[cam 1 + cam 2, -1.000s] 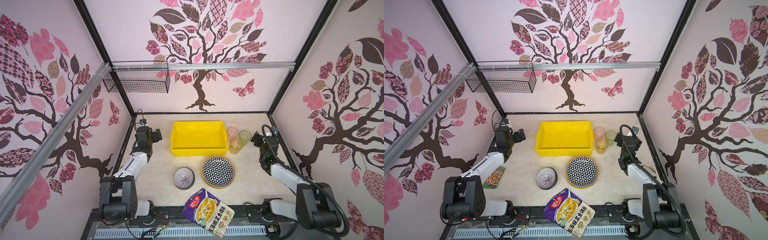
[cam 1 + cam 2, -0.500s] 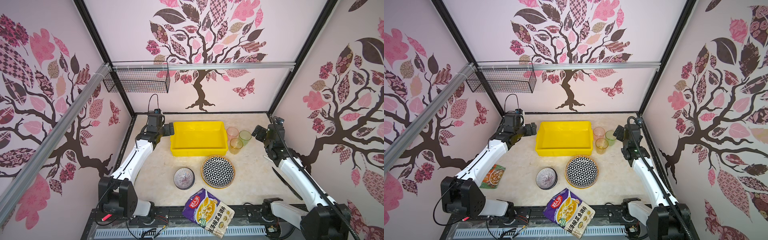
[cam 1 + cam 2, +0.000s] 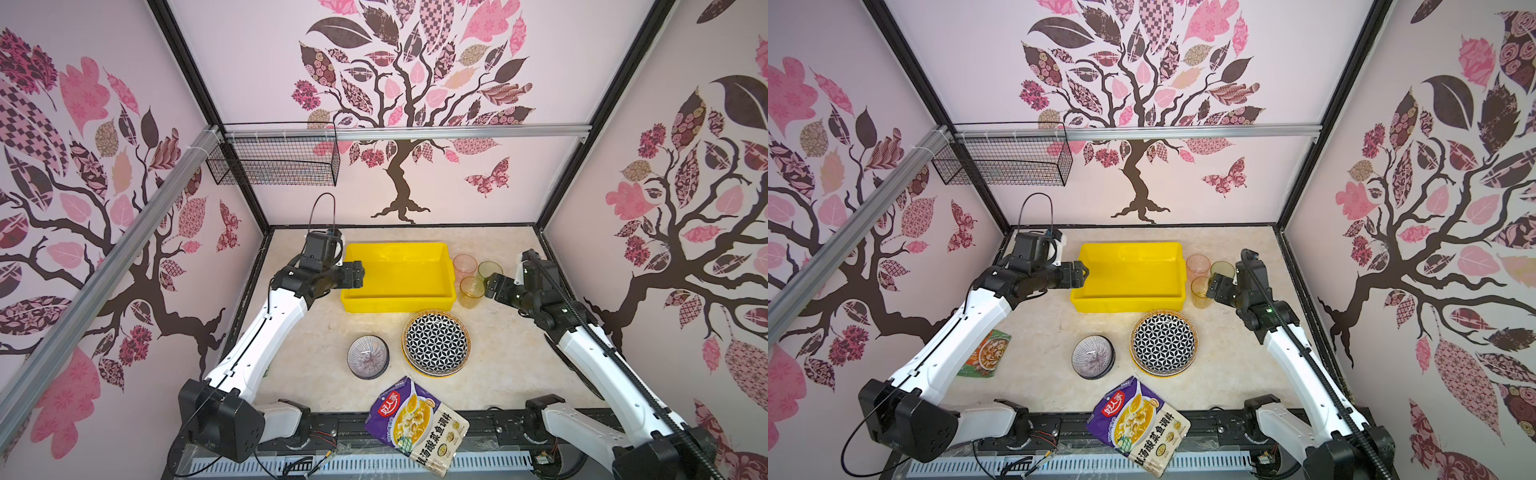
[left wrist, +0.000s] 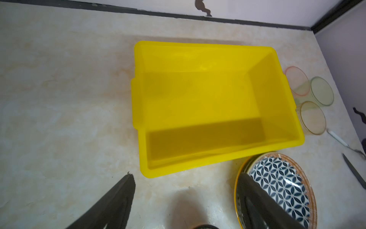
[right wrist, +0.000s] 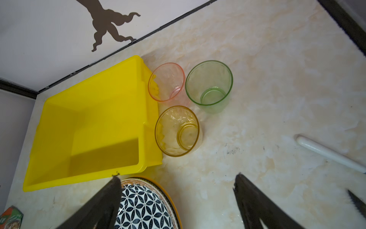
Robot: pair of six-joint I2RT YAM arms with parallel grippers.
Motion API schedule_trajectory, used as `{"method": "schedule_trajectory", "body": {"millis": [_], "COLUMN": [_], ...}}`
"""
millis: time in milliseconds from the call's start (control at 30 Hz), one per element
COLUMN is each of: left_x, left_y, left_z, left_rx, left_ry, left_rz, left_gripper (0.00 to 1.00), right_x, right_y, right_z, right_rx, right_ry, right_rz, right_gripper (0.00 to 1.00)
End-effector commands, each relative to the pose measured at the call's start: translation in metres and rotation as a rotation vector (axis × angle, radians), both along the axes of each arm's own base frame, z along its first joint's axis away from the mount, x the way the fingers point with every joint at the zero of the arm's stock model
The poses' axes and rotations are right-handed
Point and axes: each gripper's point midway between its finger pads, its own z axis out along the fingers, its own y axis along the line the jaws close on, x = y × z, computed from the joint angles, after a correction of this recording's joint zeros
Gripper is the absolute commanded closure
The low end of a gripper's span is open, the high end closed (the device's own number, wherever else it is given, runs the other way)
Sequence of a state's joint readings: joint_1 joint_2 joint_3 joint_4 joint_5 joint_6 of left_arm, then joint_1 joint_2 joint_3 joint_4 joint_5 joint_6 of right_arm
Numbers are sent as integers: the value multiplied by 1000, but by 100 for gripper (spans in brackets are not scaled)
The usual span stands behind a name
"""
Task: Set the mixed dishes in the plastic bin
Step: 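Move the left gripper toward the plate stack while the right approaches too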
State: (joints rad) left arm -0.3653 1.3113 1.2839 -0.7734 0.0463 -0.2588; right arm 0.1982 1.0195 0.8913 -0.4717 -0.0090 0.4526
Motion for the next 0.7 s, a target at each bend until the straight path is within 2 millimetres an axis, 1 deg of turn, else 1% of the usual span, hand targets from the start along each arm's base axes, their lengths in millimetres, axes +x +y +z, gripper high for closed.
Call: {"method": "schedule_trajectory", "body": {"millis": [0, 100, 167, 200, 233, 300, 367, 433, 567, 667], "left_x": [-17, -26, -32, -34, -37, -38, -42, -47, -55, -62], "left_y": [-5, -13, -21, -24, -26, -25, -30, -38, -53, -72], "left_z": [9, 11, 10, 8, 6, 1, -5, -11, -21, -28], "left_rx": [52, 26, -13, -24, -25, -12, -16, -5, 79, 78], "left_ry": [5, 10, 30, 45, 61, 83, 111, 138, 166, 198], "left_rz": [-39, -69, -99, -115, -122, -123, -147, -186, -249, -308], "left_gripper": [15, 18, 24, 28, 29, 31, 33, 35, 36, 39], "right_x": [-18, -23, -27, -28, -30, -33, -37, -40, -44, -47], "right_y": [11, 15, 19, 21, 23, 27, 32, 36, 40, 41], "right_z": [3, -3, -8, -11, -14, -20, -25, -31, -41, -49], "right_rx": [40, 48, 62, 70, 80, 97, 116, 128, 126, 129], "right_ry": [35, 64, 85, 94, 104, 125, 145, 166, 200, 231], "right_rz": [60, 90, 108, 117, 125, 142, 160, 175, 193, 201], "right_gripper": [10, 12, 12, 13, 14, 15, 17, 18, 18, 21]}}
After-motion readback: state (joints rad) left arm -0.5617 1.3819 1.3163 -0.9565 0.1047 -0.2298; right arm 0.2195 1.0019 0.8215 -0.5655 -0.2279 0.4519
